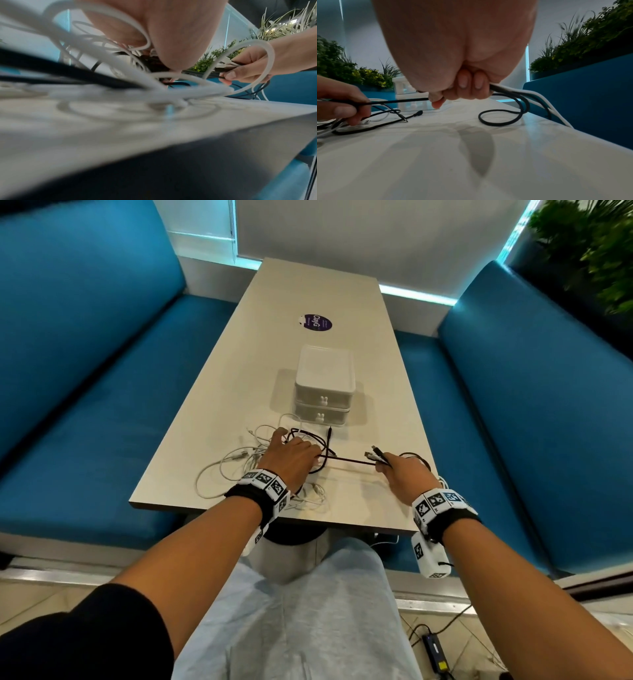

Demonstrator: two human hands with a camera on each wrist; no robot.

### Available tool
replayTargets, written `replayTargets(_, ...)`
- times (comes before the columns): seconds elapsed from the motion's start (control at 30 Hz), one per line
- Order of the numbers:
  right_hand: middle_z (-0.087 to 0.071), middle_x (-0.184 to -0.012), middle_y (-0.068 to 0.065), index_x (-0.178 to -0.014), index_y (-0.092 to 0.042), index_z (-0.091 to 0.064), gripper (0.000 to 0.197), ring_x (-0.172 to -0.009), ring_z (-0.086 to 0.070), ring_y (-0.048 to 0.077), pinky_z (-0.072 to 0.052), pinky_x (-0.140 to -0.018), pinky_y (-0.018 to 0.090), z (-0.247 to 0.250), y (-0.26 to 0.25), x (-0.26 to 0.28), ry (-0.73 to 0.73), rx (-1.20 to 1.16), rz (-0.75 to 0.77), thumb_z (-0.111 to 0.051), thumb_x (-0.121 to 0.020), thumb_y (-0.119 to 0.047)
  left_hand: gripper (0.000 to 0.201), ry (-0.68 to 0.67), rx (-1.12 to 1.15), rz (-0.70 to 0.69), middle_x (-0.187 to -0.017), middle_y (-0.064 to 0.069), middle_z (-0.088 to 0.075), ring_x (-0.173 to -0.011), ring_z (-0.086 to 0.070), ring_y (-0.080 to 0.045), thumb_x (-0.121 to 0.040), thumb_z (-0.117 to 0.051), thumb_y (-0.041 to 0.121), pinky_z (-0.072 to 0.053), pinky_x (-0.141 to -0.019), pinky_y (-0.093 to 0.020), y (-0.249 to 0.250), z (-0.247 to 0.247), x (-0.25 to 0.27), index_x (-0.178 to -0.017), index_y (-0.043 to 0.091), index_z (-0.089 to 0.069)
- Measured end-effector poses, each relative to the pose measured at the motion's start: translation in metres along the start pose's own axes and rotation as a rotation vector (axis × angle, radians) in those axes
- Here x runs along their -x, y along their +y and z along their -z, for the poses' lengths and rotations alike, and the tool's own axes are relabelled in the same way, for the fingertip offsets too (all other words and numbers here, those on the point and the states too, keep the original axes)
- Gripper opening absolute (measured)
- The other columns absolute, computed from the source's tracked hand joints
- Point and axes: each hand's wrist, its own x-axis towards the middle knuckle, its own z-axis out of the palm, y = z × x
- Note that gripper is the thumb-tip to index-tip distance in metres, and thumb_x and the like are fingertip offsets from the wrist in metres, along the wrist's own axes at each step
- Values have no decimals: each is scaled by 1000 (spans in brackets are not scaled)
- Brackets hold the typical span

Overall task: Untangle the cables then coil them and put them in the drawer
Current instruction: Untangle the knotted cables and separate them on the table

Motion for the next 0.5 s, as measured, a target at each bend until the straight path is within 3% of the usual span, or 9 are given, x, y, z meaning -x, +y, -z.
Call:
replayTargets(0.13,-64,-88,10,-111,-20,-59,26,-77,-62,29,-54,-73,42,-3,3,-1,-10,-40,-65,-41,-101,-37,31,-10,-5,-19,-109,7,-64,-114,-53,-19,-96,-47,19,-16,-111,-50,8,4,1,-125,27,-51)
replayTargets(0.23,-67,-96,14,-109,-16,-60,30,-83,-61,33,-51,-72,38,-7,-6,-1,37,-118,-93,-40,-102,-37,30,-49,-27,-13,-108,4,-61,-112,-52,-22,-88,-49,8,-19,-109,-51,15,10,-3,-110,26,-59)
replayTargets(0.37,-68,-106,20,-122,-10,-59,35,-97,-60,41,-44,-75,38,-9,-39,-2,145,-255,17,-39,-104,-32,26,-48,-56,20,-94,4,-63,-101,-57,-23,-81,-52,7,-19,-108,-52,19,15,-10,-98,25,-59)
replayTargets(0.5,-69,-104,21,-114,-8,-60,31,-95,-62,41,-47,-76,40,-20,-77,-1,126,-338,167,-41,-103,-30,21,-13,-13,47,-87,3,-67,-96,-61,-23,-86,-51,12,-19,-108,-51,27,17,-16,-100,26,-57)
